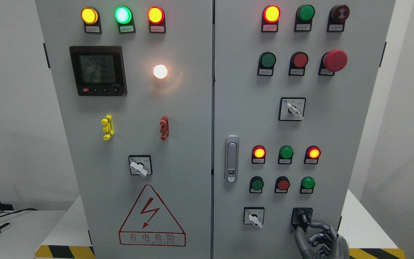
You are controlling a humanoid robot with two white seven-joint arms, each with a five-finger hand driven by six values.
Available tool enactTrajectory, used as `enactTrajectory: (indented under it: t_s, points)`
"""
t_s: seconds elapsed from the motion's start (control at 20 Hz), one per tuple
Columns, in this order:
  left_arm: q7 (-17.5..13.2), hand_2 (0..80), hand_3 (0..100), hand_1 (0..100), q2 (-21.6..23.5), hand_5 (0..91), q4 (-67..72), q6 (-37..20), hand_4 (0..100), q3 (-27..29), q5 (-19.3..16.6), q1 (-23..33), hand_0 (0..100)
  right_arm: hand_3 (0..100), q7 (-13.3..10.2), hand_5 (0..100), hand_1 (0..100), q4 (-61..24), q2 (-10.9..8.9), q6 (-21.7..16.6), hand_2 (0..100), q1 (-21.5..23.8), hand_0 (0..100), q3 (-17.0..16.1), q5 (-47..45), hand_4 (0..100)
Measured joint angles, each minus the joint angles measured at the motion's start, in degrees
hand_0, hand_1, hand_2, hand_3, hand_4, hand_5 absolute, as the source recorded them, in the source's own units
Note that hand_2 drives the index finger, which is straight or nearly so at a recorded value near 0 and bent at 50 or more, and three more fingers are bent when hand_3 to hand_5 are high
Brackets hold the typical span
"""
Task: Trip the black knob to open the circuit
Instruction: 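Close the right hand fingers around the black knob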
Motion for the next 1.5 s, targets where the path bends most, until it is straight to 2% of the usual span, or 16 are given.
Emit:
enactTrajectory:
  t_s: [1.5]
  points:
    - [0.00,0.0,0,39,0.03,0.0,0.00,0.00,0,0.00,0.00,0.00,12,86,-0.07,92,79,0.23,0.17,1.37,52,-0.53,28,0.00,1.50,84]
